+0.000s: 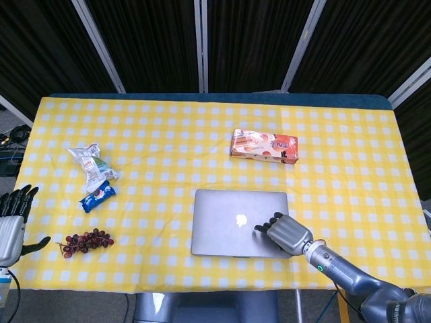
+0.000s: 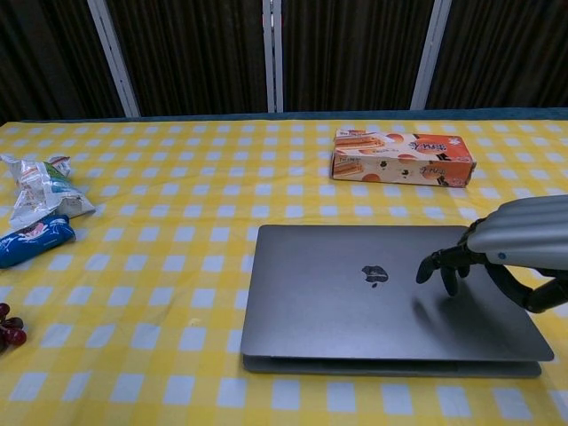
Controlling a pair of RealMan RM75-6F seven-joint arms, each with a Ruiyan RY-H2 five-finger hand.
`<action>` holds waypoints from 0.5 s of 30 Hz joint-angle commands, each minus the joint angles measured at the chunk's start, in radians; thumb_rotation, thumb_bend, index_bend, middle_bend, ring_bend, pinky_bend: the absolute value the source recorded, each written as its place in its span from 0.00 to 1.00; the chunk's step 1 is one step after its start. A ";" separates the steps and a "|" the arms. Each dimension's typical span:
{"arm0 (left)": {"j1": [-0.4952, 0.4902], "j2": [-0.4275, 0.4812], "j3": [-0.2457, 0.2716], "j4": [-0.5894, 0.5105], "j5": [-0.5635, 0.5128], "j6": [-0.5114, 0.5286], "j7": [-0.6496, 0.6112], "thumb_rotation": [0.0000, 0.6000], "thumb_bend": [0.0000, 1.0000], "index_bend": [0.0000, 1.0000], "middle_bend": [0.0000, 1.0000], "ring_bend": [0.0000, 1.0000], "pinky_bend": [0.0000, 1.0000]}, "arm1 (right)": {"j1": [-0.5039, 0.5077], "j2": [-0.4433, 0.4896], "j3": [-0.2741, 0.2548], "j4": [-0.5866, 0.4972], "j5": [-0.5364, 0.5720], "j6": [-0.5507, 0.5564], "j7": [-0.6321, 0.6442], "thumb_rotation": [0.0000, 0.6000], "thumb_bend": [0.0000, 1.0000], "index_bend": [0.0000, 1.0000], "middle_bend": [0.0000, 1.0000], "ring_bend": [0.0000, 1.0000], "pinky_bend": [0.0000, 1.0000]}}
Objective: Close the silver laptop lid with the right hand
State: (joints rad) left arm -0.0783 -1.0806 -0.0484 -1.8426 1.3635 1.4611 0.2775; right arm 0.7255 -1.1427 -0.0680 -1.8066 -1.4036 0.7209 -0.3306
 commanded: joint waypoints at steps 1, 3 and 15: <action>0.000 -0.001 0.001 0.000 0.000 0.000 0.001 1.00 0.00 0.00 0.00 0.00 0.00 | -0.002 -0.007 -0.003 0.007 0.000 -0.002 0.003 1.00 1.00 0.18 0.29 0.28 0.20; 0.000 -0.001 0.001 0.000 0.002 0.001 0.002 1.00 0.00 0.00 0.00 0.00 0.00 | -0.002 -0.017 -0.006 0.017 0.000 -0.005 0.002 1.00 1.00 0.18 0.29 0.28 0.19; 0.000 -0.003 0.003 0.000 0.003 0.002 0.002 1.00 0.00 0.00 0.00 0.00 0.00 | -0.014 -0.045 -0.015 0.048 -0.045 0.032 -0.026 1.00 1.00 0.18 0.28 0.27 0.19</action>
State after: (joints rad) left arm -0.0779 -1.0833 -0.0455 -1.8422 1.3660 1.4627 0.2797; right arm 0.7155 -1.1943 -0.0849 -1.7513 -1.4374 0.7394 -0.3568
